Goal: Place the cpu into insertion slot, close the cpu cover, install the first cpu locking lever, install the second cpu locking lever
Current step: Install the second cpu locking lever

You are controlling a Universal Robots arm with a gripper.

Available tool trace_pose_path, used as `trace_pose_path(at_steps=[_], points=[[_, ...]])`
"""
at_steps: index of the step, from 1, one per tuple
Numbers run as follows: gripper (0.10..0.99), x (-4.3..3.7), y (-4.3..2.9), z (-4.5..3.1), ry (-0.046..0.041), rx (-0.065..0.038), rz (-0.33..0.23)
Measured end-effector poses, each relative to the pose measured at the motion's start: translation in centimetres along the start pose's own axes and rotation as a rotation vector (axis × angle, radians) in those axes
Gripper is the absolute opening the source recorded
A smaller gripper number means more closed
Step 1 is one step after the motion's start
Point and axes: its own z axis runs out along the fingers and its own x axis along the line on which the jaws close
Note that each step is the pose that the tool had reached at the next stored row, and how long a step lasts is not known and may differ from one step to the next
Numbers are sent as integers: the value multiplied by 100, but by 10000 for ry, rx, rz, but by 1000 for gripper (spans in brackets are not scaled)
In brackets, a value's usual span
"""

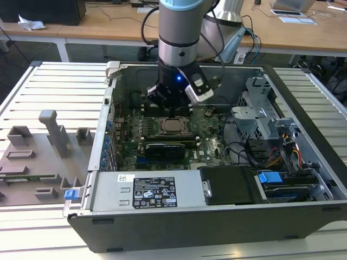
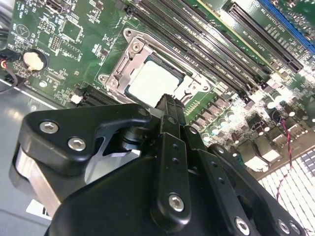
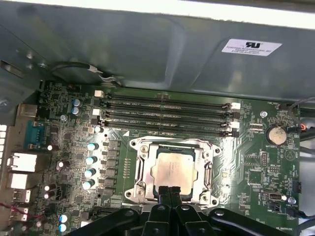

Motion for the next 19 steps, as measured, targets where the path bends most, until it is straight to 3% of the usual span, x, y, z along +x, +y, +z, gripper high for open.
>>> trace_pose_path(at_steps=[6, 12, 19], points=[[106, -3, 13, -121, 0, 0, 1], [106, -7, 38, -342, 0, 0, 0], [106, -8, 40, -355, 0, 0, 0]])
